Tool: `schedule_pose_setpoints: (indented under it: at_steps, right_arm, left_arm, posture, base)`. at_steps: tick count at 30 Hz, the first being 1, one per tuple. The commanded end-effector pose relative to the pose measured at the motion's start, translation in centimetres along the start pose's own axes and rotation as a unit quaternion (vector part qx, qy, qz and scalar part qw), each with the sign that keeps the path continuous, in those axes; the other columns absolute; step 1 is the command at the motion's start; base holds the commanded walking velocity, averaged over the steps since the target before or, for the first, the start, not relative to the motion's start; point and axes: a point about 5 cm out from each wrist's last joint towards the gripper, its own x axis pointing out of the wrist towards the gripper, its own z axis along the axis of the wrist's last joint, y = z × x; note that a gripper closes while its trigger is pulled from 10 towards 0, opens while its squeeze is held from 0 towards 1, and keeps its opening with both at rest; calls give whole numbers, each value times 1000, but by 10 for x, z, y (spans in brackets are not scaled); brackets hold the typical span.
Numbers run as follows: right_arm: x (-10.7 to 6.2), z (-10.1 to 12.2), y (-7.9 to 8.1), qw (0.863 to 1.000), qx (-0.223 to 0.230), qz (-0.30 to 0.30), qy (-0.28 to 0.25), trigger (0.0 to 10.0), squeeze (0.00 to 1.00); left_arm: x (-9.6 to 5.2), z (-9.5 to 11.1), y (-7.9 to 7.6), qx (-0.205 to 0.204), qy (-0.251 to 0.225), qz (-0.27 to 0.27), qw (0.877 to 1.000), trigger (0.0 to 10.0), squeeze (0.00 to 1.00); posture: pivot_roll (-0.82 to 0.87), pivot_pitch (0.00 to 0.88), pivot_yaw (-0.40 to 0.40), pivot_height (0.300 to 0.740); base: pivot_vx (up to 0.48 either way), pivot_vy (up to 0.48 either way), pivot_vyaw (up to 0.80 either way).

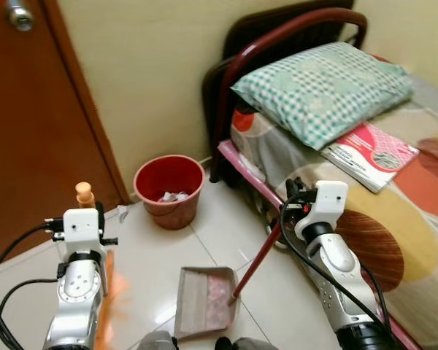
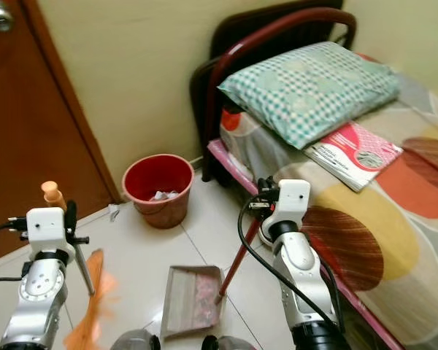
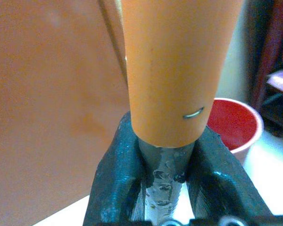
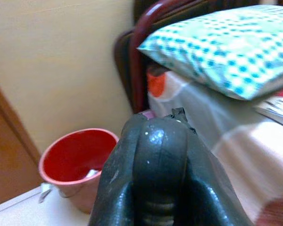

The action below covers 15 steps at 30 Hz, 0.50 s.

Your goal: Sweep floor

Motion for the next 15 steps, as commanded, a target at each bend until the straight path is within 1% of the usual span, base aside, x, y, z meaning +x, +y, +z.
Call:
schedule_pose_setpoints:
  at_steps: [1,9,11,15]
  right_arm:
    - [3,8,-2,1000,-4,-6,-16,10000,0]
    - [8,9,-1,1000,-8,-3,-14,10000,0]
    - [7,8,-3,1000,-10,-6,-14,10000,0]
    - [3,5,-8,1000,-13,-23,-12,10000,0]
  left_arm:
    - [-3,-5,2,2,11,2,1000,10000,0]
    - [3,1,6,4,2,6,1000,10000,0]
    - [4,3,9,3,0,11,1000,10000,0]
    - [5,2,8,3,1,10,1000,10000,0]
  posture:
    - [54,74,-61,740]
    - [54,81,-63,740]
    - [54,81,-63,740]
    - [54,69,-61,740]
  base:
    - [0,401,0]
    - [0,401,0]
    - [0,405,0]
    - [0,402,0]
